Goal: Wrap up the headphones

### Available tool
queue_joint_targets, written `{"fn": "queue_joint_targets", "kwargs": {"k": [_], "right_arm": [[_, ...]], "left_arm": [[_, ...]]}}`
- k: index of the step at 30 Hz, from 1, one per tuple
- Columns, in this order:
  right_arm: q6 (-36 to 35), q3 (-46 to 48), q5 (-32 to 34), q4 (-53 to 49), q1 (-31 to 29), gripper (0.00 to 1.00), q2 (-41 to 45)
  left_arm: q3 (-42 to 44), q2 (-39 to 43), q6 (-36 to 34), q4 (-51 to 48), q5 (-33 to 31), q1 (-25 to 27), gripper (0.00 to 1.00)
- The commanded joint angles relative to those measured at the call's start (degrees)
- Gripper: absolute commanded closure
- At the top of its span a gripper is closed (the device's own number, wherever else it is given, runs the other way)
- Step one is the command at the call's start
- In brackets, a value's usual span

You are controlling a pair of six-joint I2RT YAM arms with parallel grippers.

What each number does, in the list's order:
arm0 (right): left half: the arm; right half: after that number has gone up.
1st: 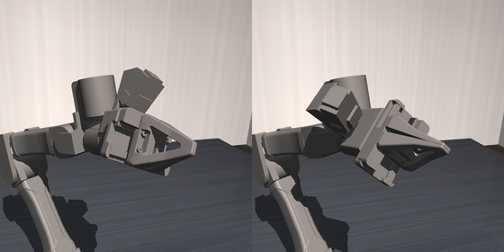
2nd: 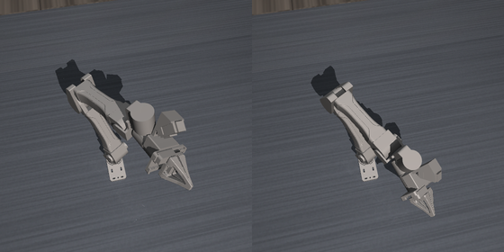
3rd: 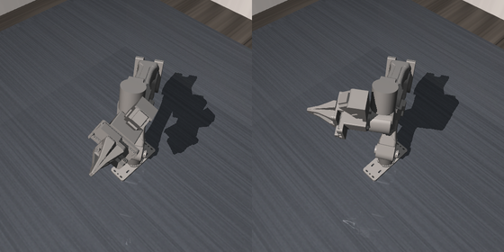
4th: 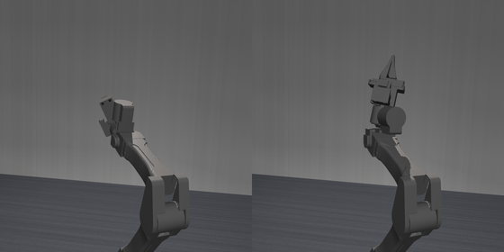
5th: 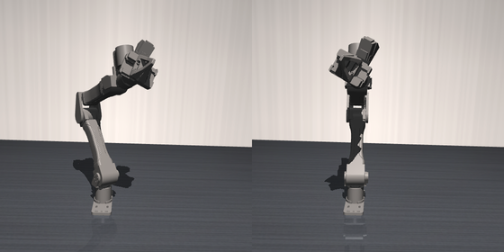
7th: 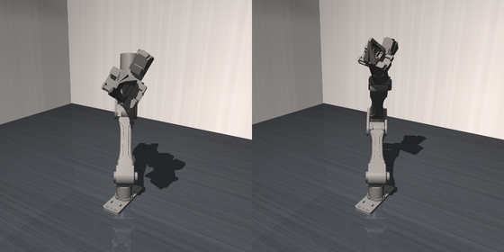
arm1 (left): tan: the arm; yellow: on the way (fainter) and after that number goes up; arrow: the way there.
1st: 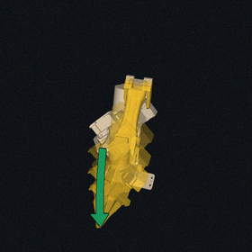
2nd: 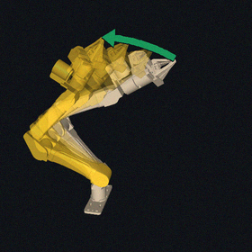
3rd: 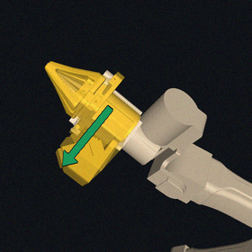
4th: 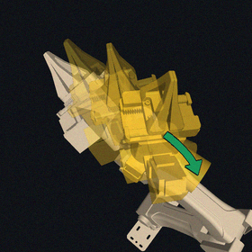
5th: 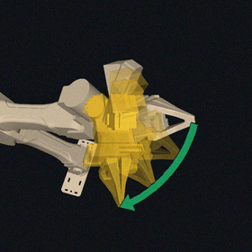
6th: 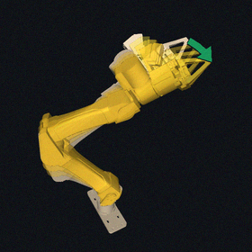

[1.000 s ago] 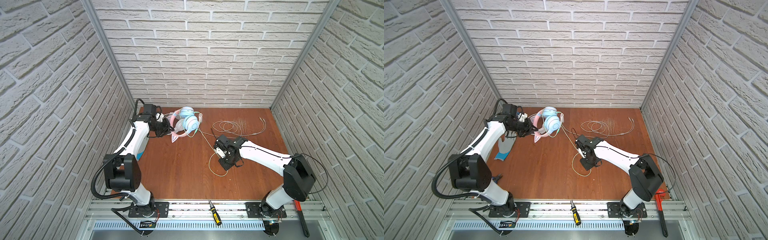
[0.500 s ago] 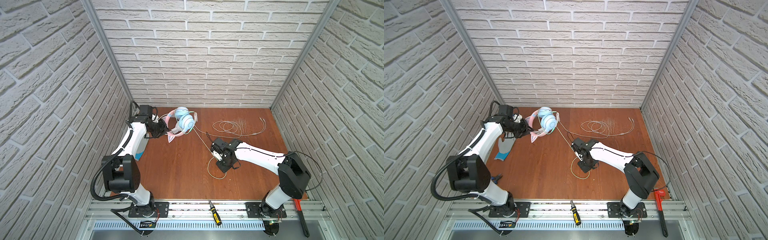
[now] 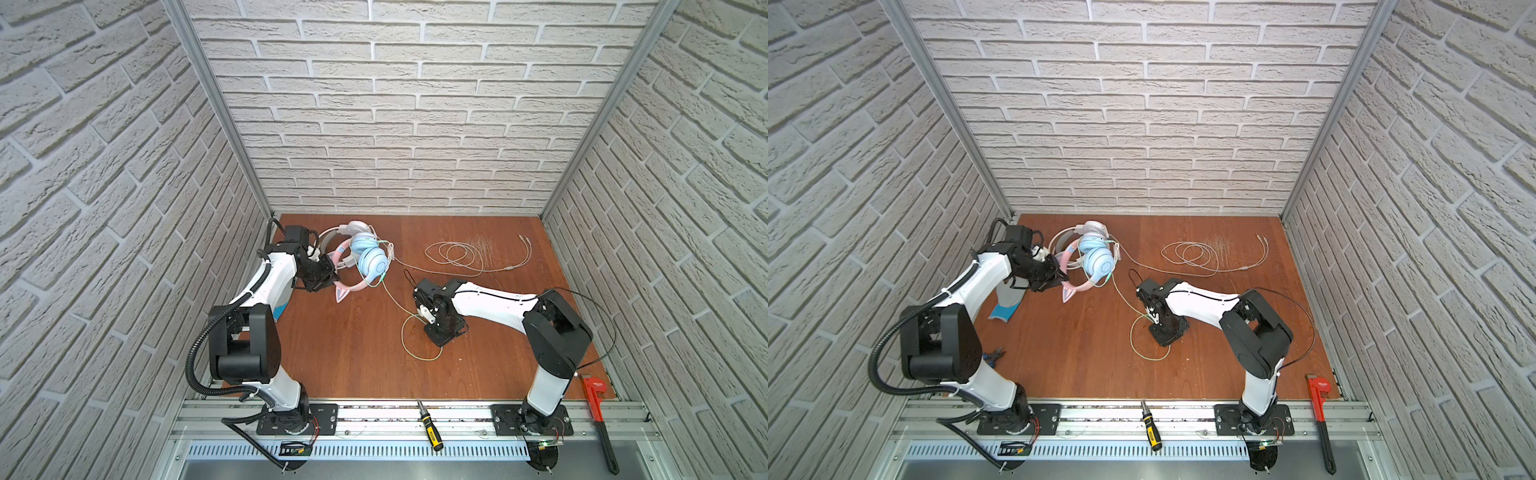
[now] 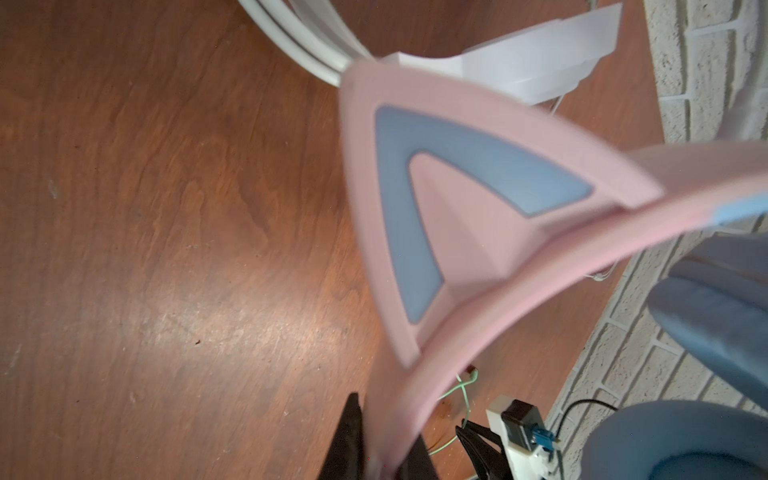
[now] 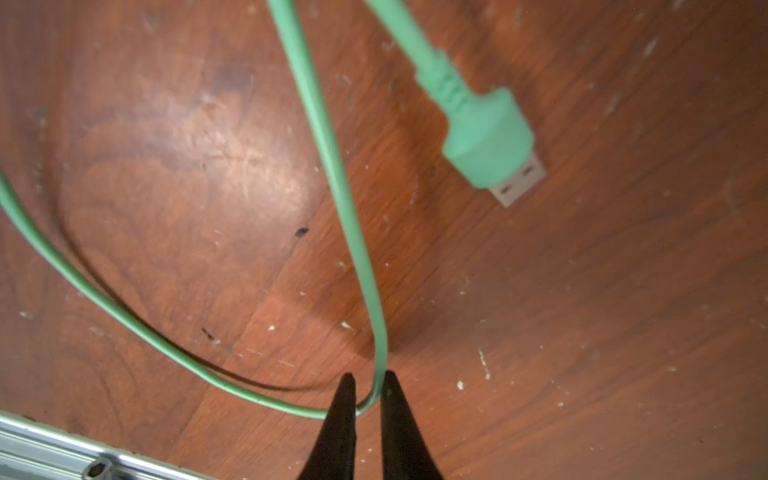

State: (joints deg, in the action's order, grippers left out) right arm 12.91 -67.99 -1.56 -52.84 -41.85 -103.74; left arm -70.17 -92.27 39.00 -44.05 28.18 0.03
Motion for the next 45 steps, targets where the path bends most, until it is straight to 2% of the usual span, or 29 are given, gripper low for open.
{"fn": "queue_joint_targets", "kwargs": {"k": [1,4,11,19,29,45], "right_arm": [[1.6,-2.3,-0.9,-0.1,-0.3,0.8,1.1],[2.1,-2.9,-1.0,-0.7,-0.3,0.7,2.7],[3.9,-3.8,-0.9,0.6,-0.8,0.57,7.9],[5.8,-4.7,-1.1,7.1,-5.1,0.53,6.4],[7.5,-7.4,1.4,14.6,-11.4,0.56,-0.9],[4.5,-9.9,1.9,12.9,-14.3,0.68,-9.2]], "left_arm": [[0.8,-0.3,-2.7,1.6,1.4,0.0,1.0],[1.6,-1.3,-3.1,2.3,1.5,0.0,1.0],[2.8,-2.7,-3.4,3.7,1.7,0.2,1.0],[2.3,-3.4,-3.4,3.5,1.0,0.2,1.0],[1.0,-4.7,-3.5,2.9,0.4,0.2,1.0],[0.4,-4.8,-3.6,2.1,-0.7,0.2,1.0]]}}
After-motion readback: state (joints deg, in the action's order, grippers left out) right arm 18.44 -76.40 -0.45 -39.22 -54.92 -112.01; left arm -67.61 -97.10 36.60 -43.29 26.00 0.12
